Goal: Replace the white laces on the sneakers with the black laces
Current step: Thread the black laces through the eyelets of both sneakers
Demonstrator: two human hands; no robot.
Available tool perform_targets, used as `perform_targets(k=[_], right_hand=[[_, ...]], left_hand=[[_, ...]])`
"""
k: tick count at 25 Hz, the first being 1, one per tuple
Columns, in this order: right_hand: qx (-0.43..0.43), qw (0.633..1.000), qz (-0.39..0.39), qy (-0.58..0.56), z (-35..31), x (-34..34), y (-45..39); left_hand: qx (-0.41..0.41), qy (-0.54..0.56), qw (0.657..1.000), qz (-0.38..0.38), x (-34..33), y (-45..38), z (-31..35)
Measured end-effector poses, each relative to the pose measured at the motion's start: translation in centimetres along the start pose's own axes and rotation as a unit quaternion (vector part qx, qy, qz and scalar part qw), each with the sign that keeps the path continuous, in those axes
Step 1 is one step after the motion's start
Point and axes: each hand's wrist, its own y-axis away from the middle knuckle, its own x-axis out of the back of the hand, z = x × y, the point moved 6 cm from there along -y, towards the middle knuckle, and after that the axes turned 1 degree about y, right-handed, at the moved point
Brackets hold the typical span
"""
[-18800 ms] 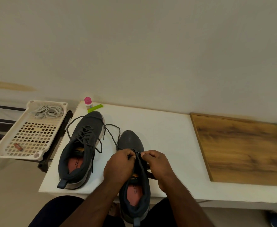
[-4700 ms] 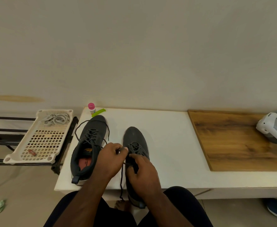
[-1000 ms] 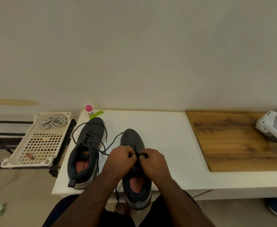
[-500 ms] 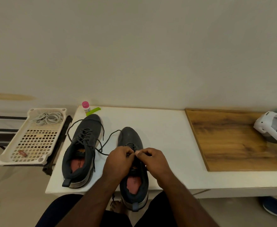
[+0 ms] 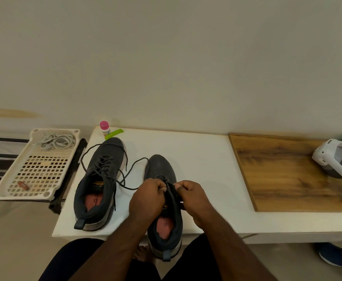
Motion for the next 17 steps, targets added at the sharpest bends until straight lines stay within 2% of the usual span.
perform_targets(k=[7,10,14,17], right_hand=[[0.005,1.000,-0.012,-0.013,0.00,-0.19,0.16],[0.030,0.999,-0.007,0.019,-0.38,-0.14,0.12],[0.017,1.000,-0.002,-0.016,-0.38,0.07,0.13],[0.059,0.996,0.034,0.063,-0.62,0.13,-0.09]], left_hand=[[0.029,-0.014,0.999,0.016,-0.09,0.13,0.06],[0.025,-0.010,1.000,0.016,0.00,0.13,0.05],[0.013,0.004,1.000,0.020,0.14,0.24,0.28],[0.018,0.022,0.999,0.024,-0.01,0.26,-0.03]])
